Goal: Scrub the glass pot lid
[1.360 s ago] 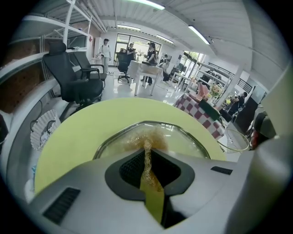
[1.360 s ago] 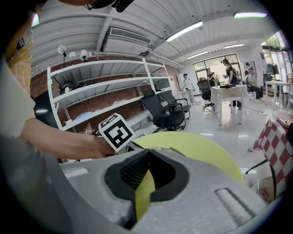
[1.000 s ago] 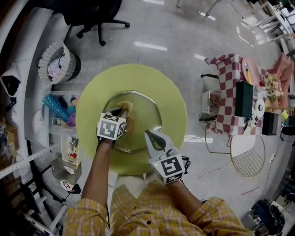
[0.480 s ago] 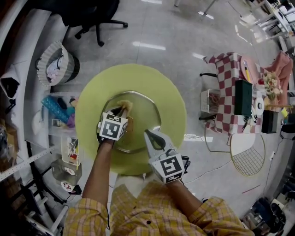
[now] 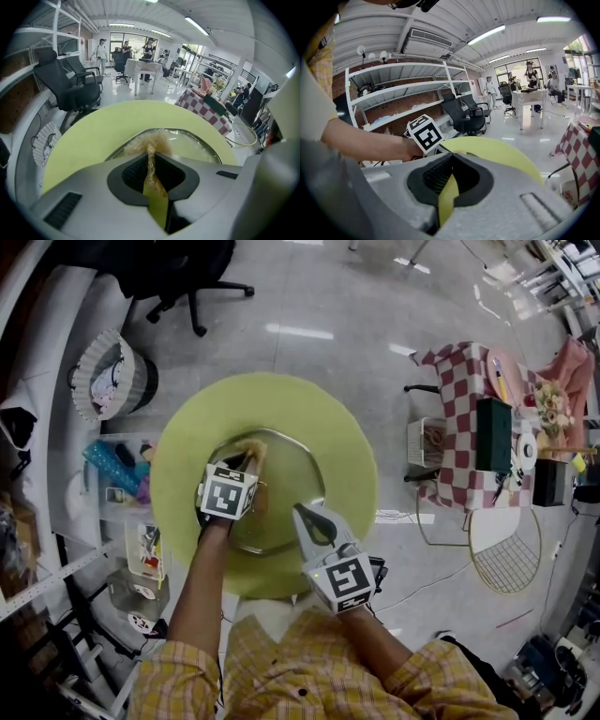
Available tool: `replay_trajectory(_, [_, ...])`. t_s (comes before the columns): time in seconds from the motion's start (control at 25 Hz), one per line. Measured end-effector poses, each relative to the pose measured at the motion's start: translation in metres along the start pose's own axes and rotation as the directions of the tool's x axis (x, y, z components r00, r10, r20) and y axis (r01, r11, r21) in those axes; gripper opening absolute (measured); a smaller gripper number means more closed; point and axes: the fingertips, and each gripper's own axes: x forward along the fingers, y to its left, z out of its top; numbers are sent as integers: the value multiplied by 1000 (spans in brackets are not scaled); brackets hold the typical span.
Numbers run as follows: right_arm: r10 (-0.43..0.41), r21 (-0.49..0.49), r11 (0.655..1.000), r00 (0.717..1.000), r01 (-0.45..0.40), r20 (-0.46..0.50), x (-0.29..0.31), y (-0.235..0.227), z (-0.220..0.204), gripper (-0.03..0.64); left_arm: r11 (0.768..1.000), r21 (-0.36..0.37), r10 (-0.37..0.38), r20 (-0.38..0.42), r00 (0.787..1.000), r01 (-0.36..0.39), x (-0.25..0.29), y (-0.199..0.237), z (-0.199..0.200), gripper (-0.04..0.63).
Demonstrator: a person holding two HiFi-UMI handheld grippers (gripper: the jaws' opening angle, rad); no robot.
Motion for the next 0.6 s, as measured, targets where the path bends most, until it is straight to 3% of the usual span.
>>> replay_trajectory(0.6, [-17, 17, 1000, 1000, 17, -10, 8, -19, 1, -2, 1000, 2, 10, -5, 1000, -10, 22, 3, 27, 38])
